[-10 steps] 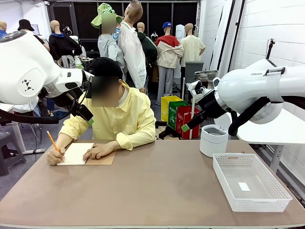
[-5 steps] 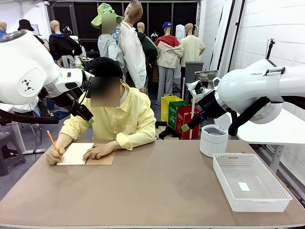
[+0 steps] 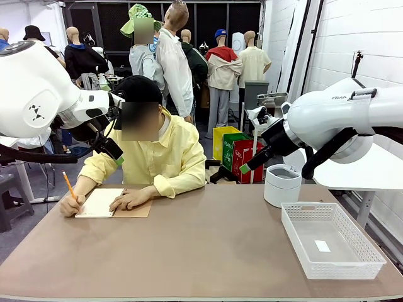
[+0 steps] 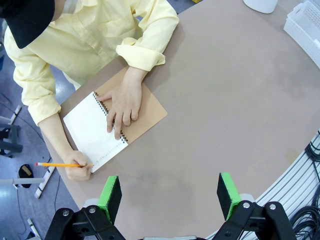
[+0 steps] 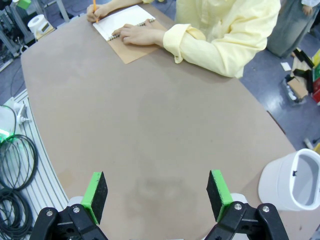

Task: Sort the paper based on its condition.
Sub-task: If a person hands you a paper, place it in the Organizing basket , and if it's crumpled, put it in the Trash can.

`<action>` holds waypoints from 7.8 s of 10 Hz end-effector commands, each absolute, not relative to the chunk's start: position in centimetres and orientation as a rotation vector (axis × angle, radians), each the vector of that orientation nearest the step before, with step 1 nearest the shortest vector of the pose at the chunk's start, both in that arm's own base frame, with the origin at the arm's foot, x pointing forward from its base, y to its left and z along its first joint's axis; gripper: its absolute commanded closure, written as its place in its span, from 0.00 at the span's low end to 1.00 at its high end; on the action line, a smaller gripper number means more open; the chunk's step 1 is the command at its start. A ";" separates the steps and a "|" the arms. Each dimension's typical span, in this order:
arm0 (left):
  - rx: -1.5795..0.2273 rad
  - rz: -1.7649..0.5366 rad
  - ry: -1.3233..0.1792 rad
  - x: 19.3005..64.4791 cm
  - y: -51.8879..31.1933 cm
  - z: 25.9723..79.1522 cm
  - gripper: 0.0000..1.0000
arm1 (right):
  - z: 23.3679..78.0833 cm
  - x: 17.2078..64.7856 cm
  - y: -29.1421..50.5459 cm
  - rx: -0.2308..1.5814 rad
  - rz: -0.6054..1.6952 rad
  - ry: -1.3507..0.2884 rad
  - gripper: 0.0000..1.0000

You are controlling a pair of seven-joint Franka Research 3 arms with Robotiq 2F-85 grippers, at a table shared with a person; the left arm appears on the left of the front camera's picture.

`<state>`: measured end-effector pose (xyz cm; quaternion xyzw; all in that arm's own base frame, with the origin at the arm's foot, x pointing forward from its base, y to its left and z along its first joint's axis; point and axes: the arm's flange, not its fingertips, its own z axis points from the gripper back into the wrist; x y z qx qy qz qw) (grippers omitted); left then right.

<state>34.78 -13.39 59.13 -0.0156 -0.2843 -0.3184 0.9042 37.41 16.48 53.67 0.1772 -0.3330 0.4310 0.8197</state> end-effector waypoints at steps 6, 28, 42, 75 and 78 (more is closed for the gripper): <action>-0.029 -0.652 -0.586 34.8 -13.3 59.1 0.00 | 53.6 37.4 16.4 0.389 0.924 -0.704 0.00; -0.029 -0.652 -0.586 34.8 -13.3 59.1 0.00 | 53.6 37.4 16.4 0.389 0.924 -0.704 0.00; -0.029 -0.652 -0.586 34.8 -13.3 59.1 0.00 | 53.6 37.4 16.4 0.389 0.924 -0.704 0.00; -0.029 -0.652 -0.586 34.8 -13.3 59.1 0.00 | 53.6 37.4 16.4 0.389 0.924 -0.704 0.00; -0.029 -0.652 -0.586 34.8 -13.3 59.1 0.00 | 53.6 37.4 16.4 0.389 0.924 -0.704 0.00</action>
